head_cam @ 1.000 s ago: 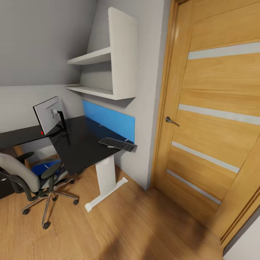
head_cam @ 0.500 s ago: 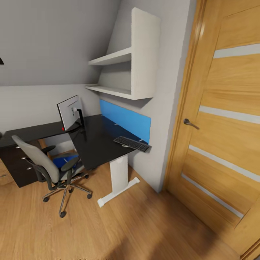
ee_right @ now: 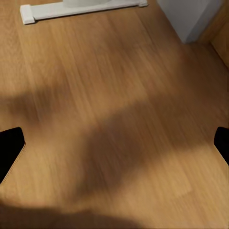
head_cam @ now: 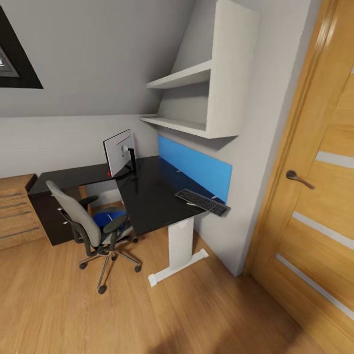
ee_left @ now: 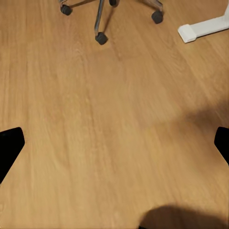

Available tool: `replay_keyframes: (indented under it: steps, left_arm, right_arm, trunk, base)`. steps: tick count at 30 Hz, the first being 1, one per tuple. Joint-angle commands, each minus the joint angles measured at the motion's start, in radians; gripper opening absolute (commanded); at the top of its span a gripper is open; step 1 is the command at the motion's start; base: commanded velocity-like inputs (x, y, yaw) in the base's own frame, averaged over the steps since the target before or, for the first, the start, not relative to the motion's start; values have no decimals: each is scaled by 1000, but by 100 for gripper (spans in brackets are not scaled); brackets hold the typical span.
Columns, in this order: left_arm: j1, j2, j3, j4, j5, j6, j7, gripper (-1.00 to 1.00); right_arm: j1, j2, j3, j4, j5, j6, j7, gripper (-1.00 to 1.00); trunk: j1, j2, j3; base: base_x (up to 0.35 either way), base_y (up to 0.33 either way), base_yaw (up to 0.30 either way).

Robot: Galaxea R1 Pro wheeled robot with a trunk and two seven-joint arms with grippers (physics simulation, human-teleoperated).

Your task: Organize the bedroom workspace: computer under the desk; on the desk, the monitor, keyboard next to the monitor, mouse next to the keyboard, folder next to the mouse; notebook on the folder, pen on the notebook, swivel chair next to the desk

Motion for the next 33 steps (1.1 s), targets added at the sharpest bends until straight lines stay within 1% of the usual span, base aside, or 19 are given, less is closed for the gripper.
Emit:
replay_keyframes:
  steps: [1, 8, 33]
  left_arm:
    - [0, 0, 4, 0, 6, -3, -7, 100]
    - [0, -1, 3, 0, 4, -1, -8, 100]
    - [0, -2, -2, 0, 3, 1, -13, 100]
  right_arm:
    - [-1, 0, 5, 1, 6, -1, -10, 100]
    - [-1, 0, 5, 1, 6, -2, -10, 100]
    - [-1, 0, 5, 0, 6, -8, -10, 100]
  trunk:
    - [0, -1, -1]
    - [0, -1, -1]
    - [0, -1, -1]
  base:
    - [109, 0, 279]
    - [47, 0, 279]
    - [1, 0, 279]
